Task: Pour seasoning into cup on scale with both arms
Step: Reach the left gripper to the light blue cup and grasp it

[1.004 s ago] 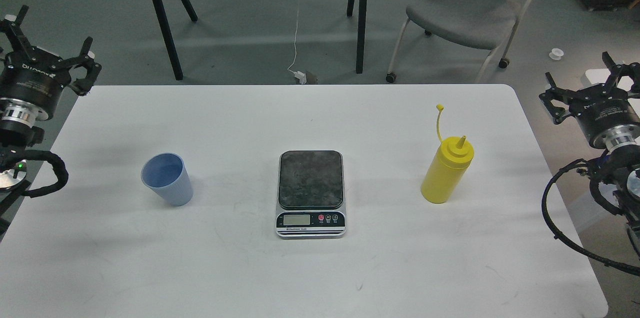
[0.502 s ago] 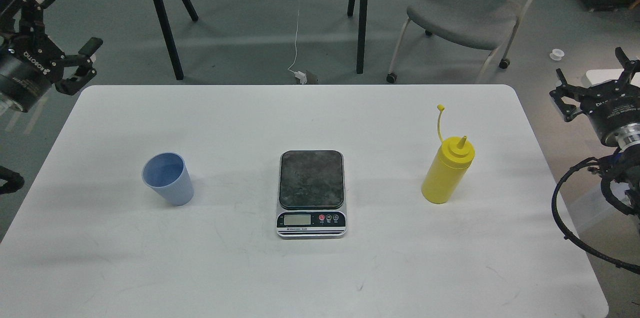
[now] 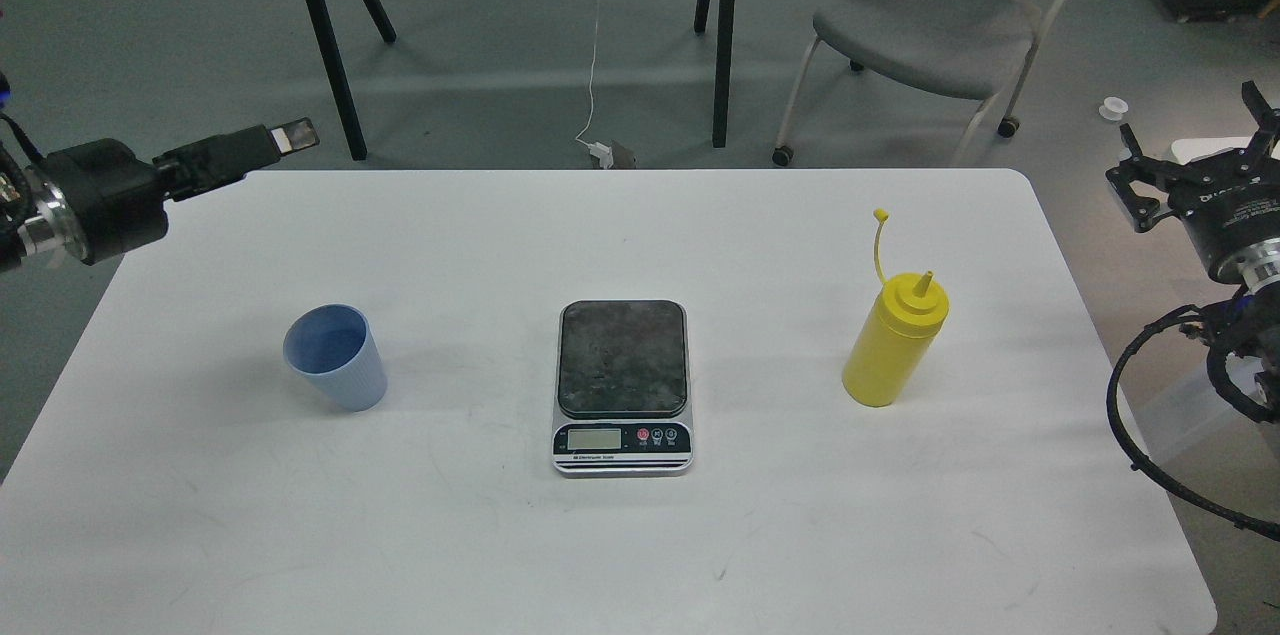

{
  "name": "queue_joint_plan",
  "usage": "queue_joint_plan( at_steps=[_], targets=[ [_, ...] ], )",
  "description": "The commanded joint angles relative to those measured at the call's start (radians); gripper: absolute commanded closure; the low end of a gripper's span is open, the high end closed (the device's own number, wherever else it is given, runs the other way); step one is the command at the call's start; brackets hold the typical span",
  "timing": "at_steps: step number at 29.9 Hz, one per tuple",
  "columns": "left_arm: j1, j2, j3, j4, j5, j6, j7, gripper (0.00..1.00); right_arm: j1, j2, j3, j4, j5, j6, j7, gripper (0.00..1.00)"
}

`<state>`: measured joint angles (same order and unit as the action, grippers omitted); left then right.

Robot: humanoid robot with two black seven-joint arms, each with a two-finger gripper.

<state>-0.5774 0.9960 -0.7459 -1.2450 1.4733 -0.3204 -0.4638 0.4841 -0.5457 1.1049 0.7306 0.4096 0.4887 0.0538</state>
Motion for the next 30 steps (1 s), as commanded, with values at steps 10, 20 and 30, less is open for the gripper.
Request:
queue_joint_plan(
  at_steps=[10, 20, 30],
  targets=[
    [-0.001, -0.022, 0.233, 0.053, 0.505, 0.239, 0.016, 0.07, -0.027, -0.019, 0.046, 0.043, 0.000, 0.000, 0.001, 0.00],
    [-0.012, -0.154, 0.276, 0.231, 0.662, 0.287, 0.016, 0.31, -0.048, -0.030, 0.067, 0.041, 0.001, 0.000, 0.001, 0.00],
    [-0.015, -0.211, 0.329, 0.328, 0.656, 0.288, 0.010, 0.65, -0.053, -0.028, 0.072, 0.036, 0.000, 0.000, 0.003, 0.00]
  ],
)
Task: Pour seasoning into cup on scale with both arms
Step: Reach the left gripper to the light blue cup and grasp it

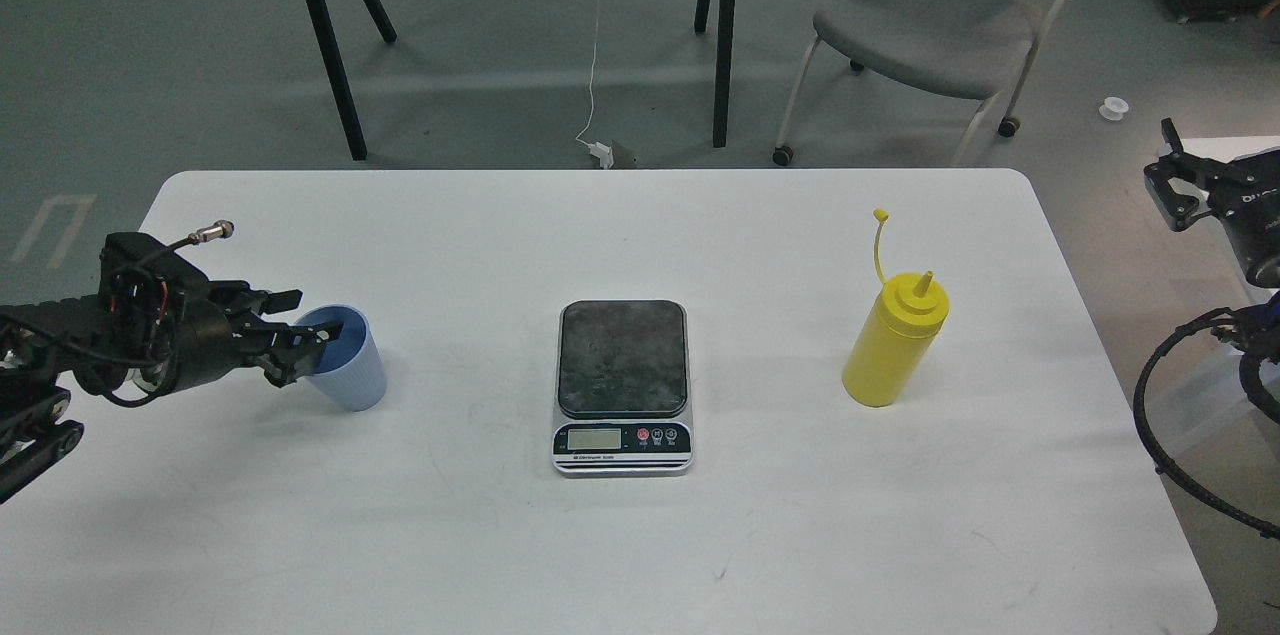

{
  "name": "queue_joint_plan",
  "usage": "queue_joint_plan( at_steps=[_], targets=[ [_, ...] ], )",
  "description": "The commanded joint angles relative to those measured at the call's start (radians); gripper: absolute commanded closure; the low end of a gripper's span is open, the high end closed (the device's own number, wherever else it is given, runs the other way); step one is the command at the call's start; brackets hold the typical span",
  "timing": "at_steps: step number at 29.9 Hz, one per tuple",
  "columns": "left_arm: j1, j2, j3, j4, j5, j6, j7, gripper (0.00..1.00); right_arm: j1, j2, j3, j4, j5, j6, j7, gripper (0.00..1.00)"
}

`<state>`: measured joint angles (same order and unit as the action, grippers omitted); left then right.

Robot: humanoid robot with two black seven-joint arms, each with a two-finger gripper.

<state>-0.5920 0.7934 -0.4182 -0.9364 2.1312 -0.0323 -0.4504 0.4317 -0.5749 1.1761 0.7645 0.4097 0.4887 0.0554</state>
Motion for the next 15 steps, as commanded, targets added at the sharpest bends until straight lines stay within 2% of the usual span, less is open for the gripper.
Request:
queue_joint_plan(
  at_steps=[1, 7, 9, 15],
  targets=[
    [-0.002, -0.008, 0.001, 0.019, -0.005, 0.000, -0.005, 0.68, -0.001, 0.001, 0.005, 0.003, 0.001, 0.000, 0.000, 0.00],
    [-0.003, -0.006, 0.001, 0.019, -0.020, 0.000, -0.016, 0.90, -0.004, 0.001, 0.010, 0.003, 0.000, 0.000, 0.001, 0.00],
    [-0.006, -0.006, -0.001, 0.018, -0.023, 0.000, -0.037, 0.92, -0.011, 0.001, 0.011, 0.003, 0.000, 0.000, 0.001, 0.00],
    [-0.049, -0.008, -0.002, -0.005, -0.086, -0.012, -0.038, 0.97, -0.024, 0.000, 0.016, 0.001, 0.000, 0.000, 0.006, 0.00]
  ],
)
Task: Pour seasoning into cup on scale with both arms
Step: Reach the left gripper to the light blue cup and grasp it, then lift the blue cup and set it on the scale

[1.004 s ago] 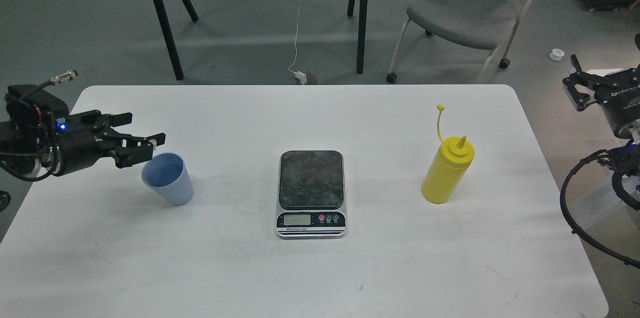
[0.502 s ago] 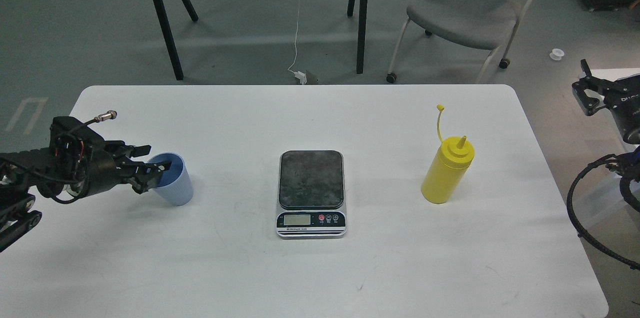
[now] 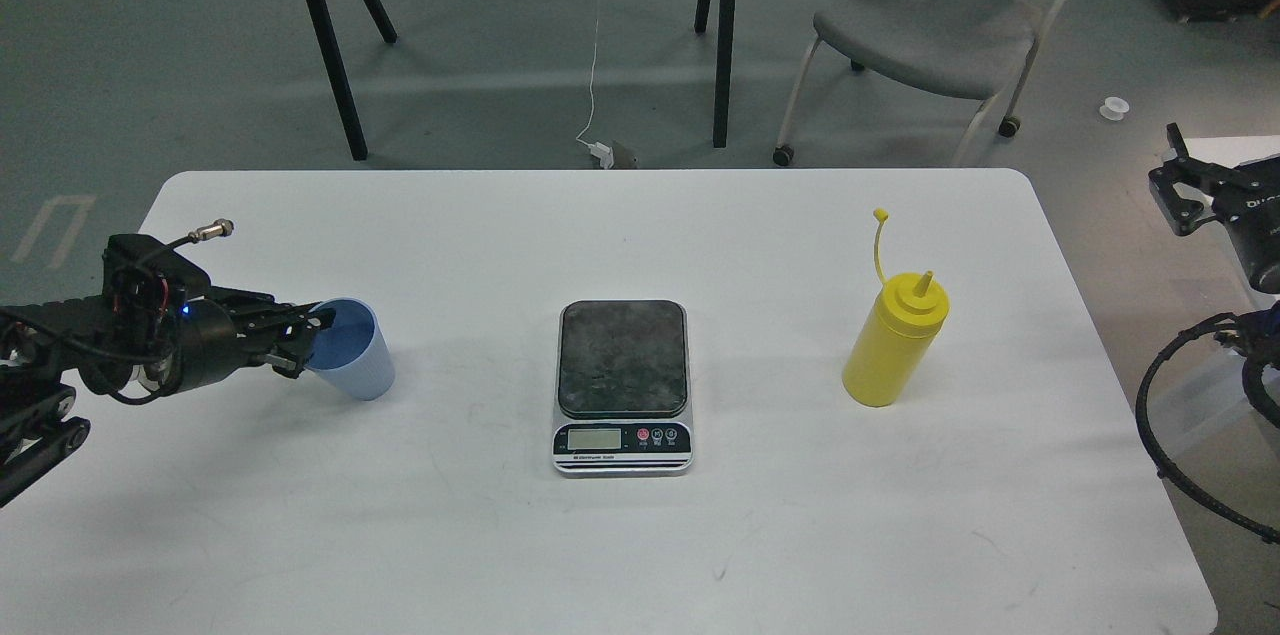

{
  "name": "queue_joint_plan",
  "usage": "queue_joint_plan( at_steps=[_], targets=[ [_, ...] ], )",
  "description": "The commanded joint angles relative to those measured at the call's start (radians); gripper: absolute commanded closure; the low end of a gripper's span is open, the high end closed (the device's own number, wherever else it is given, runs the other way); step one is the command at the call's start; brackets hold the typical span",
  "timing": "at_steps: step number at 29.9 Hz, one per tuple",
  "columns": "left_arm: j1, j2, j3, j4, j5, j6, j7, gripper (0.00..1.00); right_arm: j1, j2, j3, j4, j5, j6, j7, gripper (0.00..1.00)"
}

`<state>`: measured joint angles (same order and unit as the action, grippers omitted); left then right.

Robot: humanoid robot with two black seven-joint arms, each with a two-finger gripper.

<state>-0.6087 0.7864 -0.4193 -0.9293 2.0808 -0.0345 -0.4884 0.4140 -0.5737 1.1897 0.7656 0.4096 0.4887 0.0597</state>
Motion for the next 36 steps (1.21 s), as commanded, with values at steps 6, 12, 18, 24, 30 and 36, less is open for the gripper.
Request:
queue_joint_plan(
  at_steps=[6, 12, 18, 24, 30, 36],
  targets=[
    [-0.178, 0.014, -0.001, -0.234, -0.116, -0.203, 0.000, 0.97, -0.029, -0.015, 0.034, 0.000, 0.000, 0.000, 0.002, 0.00],
    [-0.362, -0.068, 0.004, -0.367, -0.137, -0.408, 0.016, 0.98, -0.043, -0.038, 0.051, 0.000, 0.001, 0.000, 0.002, 0.00],
    [-0.497, -0.304, 0.123, -0.298, -0.091, -0.454, 0.119, 0.97, -0.060, -0.051, 0.071, -0.003, 0.001, 0.000, 0.000, 0.00],
    [-0.499, -0.466, 0.178, -0.123, -0.048, -0.454, 0.122, 0.97, -0.080, -0.057, 0.087, -0.005, 0.003, 0.000, 0.000, 0.00],
    [-0.479, -0.474, 0.220, -0.112, -0.031, -0.454, 0.119, 0.97, -0.080, -0.058, 0.087, -0.005, 0.003, 0.000, 0.000, 0.00],
    [-0.468, -0.474, 0.221, -0.105, -0.027, -0.454, 0.122, 0.95, -0.080, -0.057, 0.088, 0.001, 0.003, 0.000, 0.002, 0.00]
  ],
)
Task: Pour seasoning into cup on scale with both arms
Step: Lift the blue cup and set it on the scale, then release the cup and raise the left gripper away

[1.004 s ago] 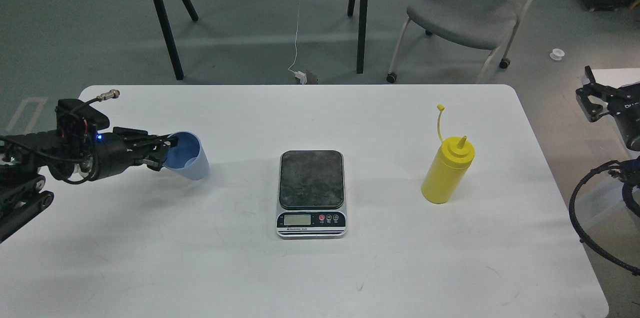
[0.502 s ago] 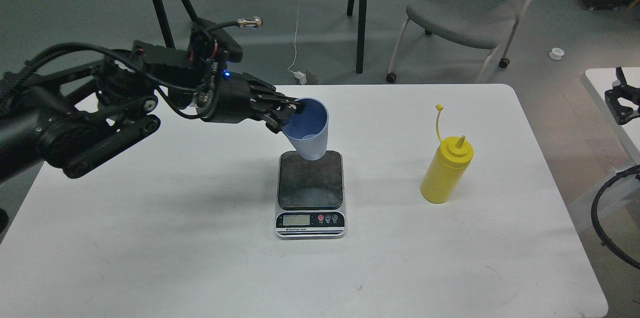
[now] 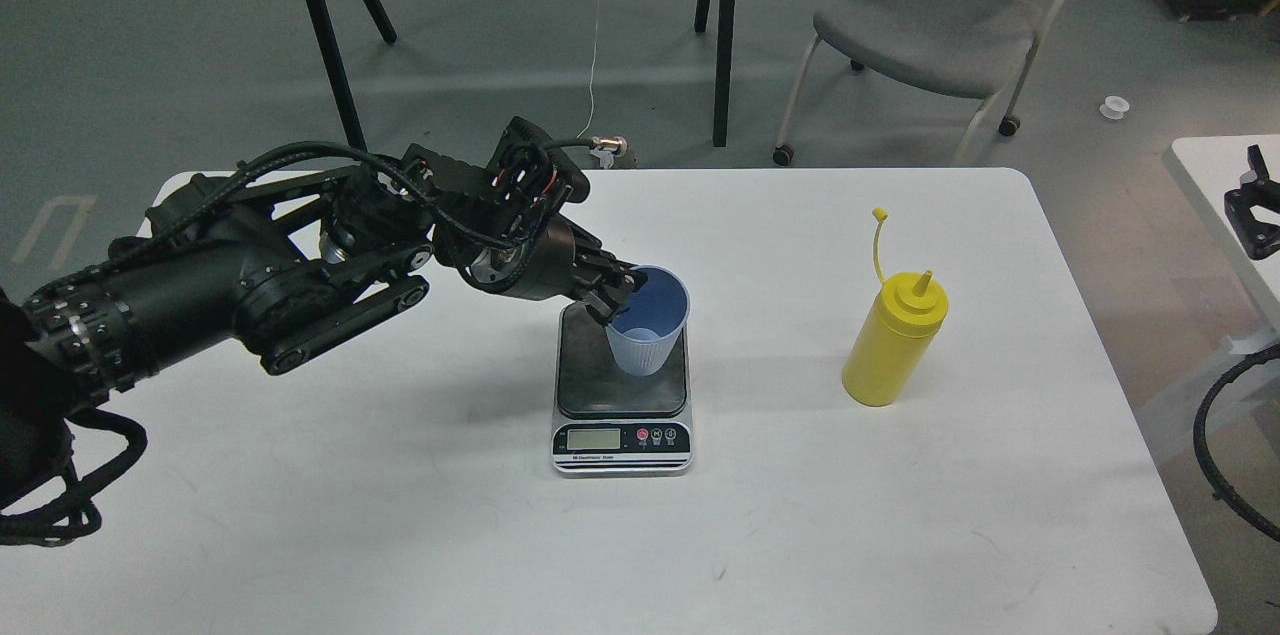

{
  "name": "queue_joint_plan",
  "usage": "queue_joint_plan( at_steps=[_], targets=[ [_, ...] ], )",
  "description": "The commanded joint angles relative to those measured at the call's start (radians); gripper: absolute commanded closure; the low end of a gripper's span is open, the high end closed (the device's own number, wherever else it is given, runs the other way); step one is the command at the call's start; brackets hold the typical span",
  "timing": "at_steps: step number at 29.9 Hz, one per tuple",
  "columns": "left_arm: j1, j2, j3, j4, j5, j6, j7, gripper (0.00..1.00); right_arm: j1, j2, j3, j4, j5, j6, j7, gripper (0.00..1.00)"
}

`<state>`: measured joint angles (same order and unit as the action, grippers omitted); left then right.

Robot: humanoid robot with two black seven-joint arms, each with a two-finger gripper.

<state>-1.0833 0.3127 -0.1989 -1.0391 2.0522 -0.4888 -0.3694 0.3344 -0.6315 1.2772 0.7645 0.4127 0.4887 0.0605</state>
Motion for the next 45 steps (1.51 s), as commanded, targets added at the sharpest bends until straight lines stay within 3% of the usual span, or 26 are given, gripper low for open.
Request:
queue_joint_plan(
  at_steps=[1, 5, 9, 11, 13, 17, 23, 27, 32, 38, 45],
  targets=[
    [0.013, 0.000, 0.001, 0.007, 0.003, 0.000, 0.003, 0.94, 0.000, 0.001, 0.002, 0.002, 0.000, 0.000, 0.001, 0.00],
    [0.039, -0.001, -0.001, 0.007, 0.003, 0.000, 0.004, 0.92, 0.000, -0.002, 0.007, 0.001, 0.000, 0.000, 0.001, 0.00],
    [0.039, -0.003, -0.002, 0.008, 0.002, 0.000, 0.009, 0.83, -0.002, -0.010, 0.007, 0.002, 0.000, 0.000, 0.001, 0.00],
    [0.039, -0.003, -0.005, 0.008, -0.001, 0.000, 0.018, 0.70, -0.002, -0.010, 0.007, 0.002, 0.001, 0.000, -0.001, 0.00],
    [0.037, -0.001, -0.010, 0.008, -0.009, 0.000, 0.038, 0.48, -0.002, -0.011, 0.007, 0.002, 0.001, 0.000, 0.001, 0.00],
    [0.033, 0.009, -0.020, 0.004, -0.032, 0.018, 0.047, 0.23, -0.011, -0.013, 0.008, 0.002, 0.001, 0.000, 0.001, 0.00],
    [-0.018, 0.069, -0.073, -0.007, -0.277, 0.052, 0.044, 0.07, -0.025, -0.027, 0.025, 0.004, 0.026, 0.000, -0.001, 0.00],
    [-0.032, 0.101, -0.129, -0.015, -0.521, 0.053, 0.033, 0.01, -0.058, -0.036, 0.057, 0.016, 0.048, 0.000, -0.001, 0.00],
    [-0.032, 0.103, -0.270, 0.013, -0.933, 0.053, 0.040, 0.01, -0.112, -0.083, 0.050, 0.013, 0.043, 0.000, -0.007, 0.00],
    [-0.030, 0.095, -0.359, 0.122, -1.387, 0.053, 0.041, 0.01, -0.120, -0.090, 0.047, -0.066, 0.044, 0.000, -0.002, 0.00],
    [-0.015, 0.095, -0.436, 0.280, -1.972, 0.042, 0.043, 0.01, -0.204, -0.070, 0.017, 0.031, 0.047, 0.000, -0.011, 0.00]
  ],
)
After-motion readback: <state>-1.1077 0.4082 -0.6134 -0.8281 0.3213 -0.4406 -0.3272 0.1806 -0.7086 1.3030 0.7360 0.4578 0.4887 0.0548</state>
